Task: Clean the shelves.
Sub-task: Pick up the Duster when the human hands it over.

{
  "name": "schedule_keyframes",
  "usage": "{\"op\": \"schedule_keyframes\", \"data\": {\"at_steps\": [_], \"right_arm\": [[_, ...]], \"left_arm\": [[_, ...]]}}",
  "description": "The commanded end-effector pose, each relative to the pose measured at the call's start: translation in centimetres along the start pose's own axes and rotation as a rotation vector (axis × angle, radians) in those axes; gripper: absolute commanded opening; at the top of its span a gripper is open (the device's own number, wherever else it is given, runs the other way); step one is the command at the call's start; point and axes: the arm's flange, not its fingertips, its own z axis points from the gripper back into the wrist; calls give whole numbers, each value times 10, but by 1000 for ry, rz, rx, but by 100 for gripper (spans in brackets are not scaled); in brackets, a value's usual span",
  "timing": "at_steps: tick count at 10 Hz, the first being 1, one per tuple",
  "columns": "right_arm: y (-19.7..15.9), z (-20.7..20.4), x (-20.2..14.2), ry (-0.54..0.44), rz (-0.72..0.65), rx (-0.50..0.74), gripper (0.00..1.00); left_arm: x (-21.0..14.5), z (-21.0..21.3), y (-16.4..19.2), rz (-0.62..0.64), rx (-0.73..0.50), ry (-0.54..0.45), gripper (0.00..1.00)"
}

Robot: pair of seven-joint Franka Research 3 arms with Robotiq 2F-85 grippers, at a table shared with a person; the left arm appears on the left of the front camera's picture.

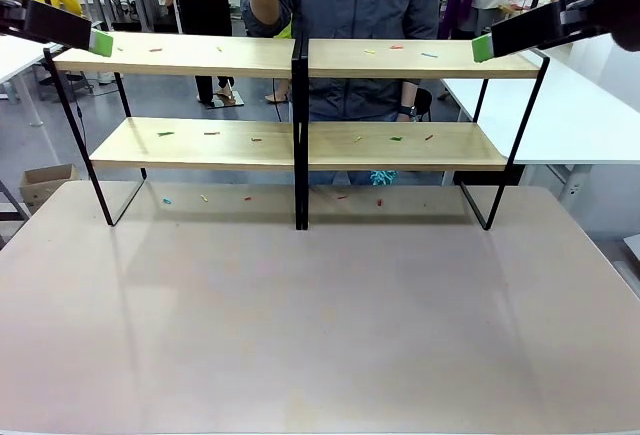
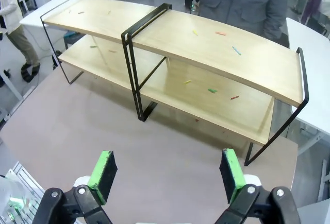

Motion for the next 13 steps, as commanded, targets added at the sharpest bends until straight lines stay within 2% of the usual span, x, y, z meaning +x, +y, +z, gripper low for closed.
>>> {"op": "schedule_keyframes", "data": {"at_steps": [1, 6, 7, 12, 13], "right_arm": [[-1, -10, -61, -25, -58, -23, 100], [-3, -12, -62, -21, -59, -39, 100], [-2, -5, 0, 3, -39, -21, 100], [-2, -5, 0, 3, -39, -21, 100], [-2, -5, 0, 3, -39, -21, 100]], "left_arm": [[0, 1, 1, 0, -6, -4, 100], [0, 1, 1, 0, -6, -4, 100], [0, 1, 1, 0, -6, -4, 100], [0, 0, 0, 0, 0, 0, 100], [19, -9, 2, 82, -210, 196, 100]]}}
